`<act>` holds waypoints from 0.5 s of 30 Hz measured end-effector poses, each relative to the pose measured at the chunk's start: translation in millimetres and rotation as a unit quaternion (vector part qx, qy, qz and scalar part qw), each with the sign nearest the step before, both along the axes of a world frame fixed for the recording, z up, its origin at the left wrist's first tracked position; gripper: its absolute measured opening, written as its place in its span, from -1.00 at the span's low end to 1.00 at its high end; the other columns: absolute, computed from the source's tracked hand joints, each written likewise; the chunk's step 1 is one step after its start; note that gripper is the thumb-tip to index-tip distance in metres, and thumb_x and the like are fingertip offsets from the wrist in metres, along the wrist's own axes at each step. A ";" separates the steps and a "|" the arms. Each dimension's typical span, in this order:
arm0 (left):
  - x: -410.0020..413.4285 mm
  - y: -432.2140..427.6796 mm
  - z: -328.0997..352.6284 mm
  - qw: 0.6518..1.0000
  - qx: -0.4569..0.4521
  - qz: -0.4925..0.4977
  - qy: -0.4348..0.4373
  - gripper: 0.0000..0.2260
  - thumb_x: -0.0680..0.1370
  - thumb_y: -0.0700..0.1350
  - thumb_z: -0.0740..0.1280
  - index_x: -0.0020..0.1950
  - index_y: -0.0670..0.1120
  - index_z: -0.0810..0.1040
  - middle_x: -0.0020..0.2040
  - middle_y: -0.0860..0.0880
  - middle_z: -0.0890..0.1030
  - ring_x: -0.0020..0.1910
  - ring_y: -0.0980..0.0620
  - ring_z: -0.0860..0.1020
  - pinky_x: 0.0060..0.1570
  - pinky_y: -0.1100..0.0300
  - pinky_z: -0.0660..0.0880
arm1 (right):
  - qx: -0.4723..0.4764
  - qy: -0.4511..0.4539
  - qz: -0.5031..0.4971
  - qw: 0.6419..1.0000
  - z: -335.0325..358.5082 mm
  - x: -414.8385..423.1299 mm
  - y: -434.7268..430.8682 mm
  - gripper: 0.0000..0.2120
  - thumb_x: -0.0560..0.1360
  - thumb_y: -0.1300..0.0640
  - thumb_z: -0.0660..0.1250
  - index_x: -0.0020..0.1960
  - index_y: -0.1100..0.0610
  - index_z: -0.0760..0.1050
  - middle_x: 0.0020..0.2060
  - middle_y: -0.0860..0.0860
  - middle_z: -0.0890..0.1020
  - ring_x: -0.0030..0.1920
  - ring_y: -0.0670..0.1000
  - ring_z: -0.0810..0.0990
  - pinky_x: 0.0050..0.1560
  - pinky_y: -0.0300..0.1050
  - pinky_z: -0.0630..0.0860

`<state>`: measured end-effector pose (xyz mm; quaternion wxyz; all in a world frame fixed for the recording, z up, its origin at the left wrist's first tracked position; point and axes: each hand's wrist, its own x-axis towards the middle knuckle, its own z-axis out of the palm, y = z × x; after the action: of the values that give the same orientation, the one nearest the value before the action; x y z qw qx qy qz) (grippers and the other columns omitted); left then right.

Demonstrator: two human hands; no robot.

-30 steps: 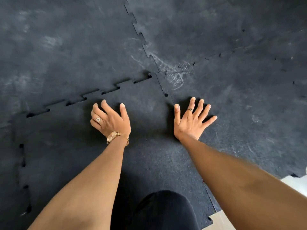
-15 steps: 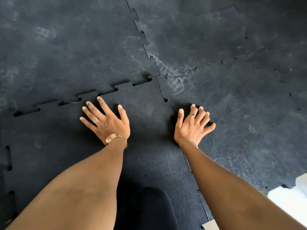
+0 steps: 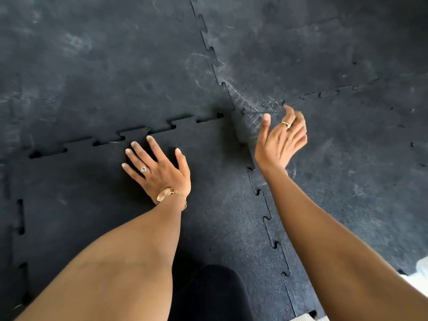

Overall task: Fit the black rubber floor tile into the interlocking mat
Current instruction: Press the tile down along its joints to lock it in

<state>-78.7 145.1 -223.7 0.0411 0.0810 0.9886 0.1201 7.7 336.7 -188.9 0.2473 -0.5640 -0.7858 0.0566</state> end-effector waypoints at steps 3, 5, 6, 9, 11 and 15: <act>0.3 0.4 -1.4 1.000 -0.007 0.002 0.003 -0.36 0.59 0.21 0.04 0.58 -0.09 0.07 0.57 -0.26 0.07 0.56 -0.26 0.00 0.50 -0.27 -0.10 | 0.030 0.088 0.190 0.977 10.7 -42.4 0.9 -0.39 0.59 -0.22 0.01 0.51 0.13 0.19 0.45 0.10 0.27 0.50 0.14 0.15 0.46 0.13 0.04; -0.2 -0.1 -1.9 1.000 -0.009 0.005 0.005 -0.36 0.59 0.21 0.03 0.58 -0.09 0.08 0.57 -0.26 0.08 0.56 -0.26 0.01 0.50 -0.27 -0.10 | 0.000 -0.065 0.330 0.942 -6.0 -44.4 -4.7 -0.35 0.60 -0.22 -0.03 0.56 0.12 0.05 0.54 0.11 0.12 0.55 0.18 -0.03 0.49 0.27 -0.10; 0.8 0.1 -3.0 1.000 -0.012 0.002 0.009 -0.36 0.59 0.21 0.03 0.57 -0.09 0.08 0.56 -0.26 0.09 0.56 -0.26 0.02 0.49 -0.26 -0.09 | -0.031 -0.139 0.360 0.922 -16.3 -40.6 -4.9 -0.33 0.60 -0.23 -0.07 0.58 0.11 -0.04 0.57 0.10 0.03 0.56 0.17 -0.12 0.48 0.33 -0.17; 1.1 2.0 -1.8 0.999 -0.028 0.005 0.014 -0.36 0.59 0.21 0.01 0.58 -0.10 0.08 0.56 -0.27 0.09 0.56 -0.27 0.03 0.50 -0.27 -0.08 | -0.062 -0.207 0.355 0.910 -33.8 -37.4 0.1 -0.31 0.58 -0.28 -0.17 0.58 0.08 -0.17 0.58 0.06 -0.08 0.55 0.13 -0.23 0.44 0.37 -0.28; 2.1 1.2 -0.6 0.999 -0.031 0.000 0.011 -0.36 0.59 0.21 0.00 0.58 -0.10 0.07 0.56 -0.27 0.09 0.56 -0.27 0.02 0.49 -0.27 -0.07 | -0.057 -0.234 0.349 0.906 -32.9 -40.4 0.1 -0.30 0.57 -0.31 -0.21 0.58 0.06 -0.18 0.58 0.05 -0.07 0.55 0.13 -0.23 0.44 0.39 -0.27; 1.2 2.4 0.0 0.999 -0.031 0.007 0.008 -0.36 0.59 0.21 0.02 0.58 -0.10 0.09 0.56 -0.28 0.11 0.56 -0.26 0.03 0.50 -0.26 -0.06 | -0.068 -0.261 0.352 0.896 -27.0 -41.7 -1.6 -0.23 0.51 -0.37 -0.27 0.57 0.04 -0.23 0.58 0.06 -0.14 0.55 0.13 -0.27 0.45 0.37 -0.26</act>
<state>-77.5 147.5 -223.7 0.0346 0.0736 0.9927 0.0895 -34.0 335.1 -215.9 -0.0413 -0.2603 -0.9636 0.0441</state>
